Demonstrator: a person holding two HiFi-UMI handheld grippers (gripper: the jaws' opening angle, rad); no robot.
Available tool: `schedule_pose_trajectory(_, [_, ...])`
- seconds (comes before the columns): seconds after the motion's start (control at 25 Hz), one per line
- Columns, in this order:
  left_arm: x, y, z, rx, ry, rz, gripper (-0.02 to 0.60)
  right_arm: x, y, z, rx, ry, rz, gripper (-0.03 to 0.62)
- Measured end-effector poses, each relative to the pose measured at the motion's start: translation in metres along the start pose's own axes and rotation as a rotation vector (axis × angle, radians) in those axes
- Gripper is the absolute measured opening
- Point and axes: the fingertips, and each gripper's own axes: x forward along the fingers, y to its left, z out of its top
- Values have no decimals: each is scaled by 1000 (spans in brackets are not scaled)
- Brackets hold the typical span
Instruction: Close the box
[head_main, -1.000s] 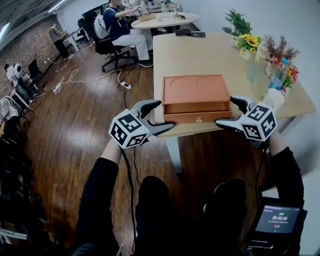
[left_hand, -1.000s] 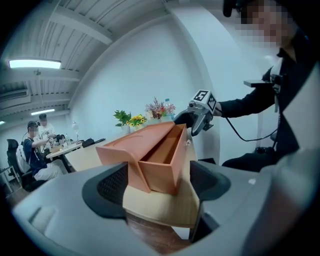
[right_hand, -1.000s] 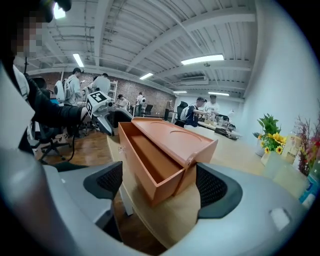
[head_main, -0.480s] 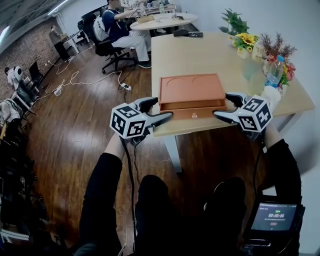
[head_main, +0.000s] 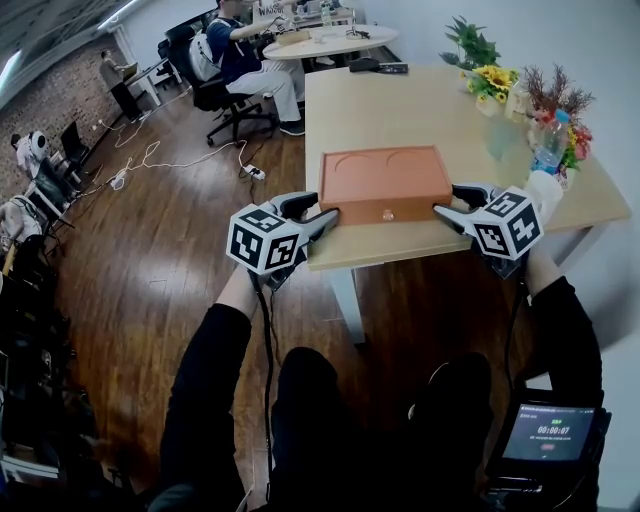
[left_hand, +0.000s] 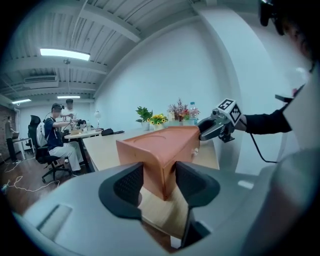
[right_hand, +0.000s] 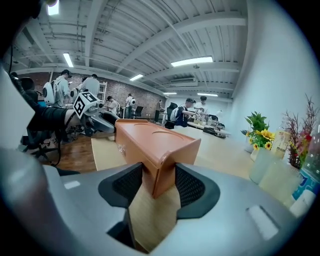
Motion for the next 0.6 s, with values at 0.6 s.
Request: schedule_pose_trajectory(0.6, [-90, -45, 35, 66, -197, 212, 175, -70, 38, 28, 141, -203, -60, 171])
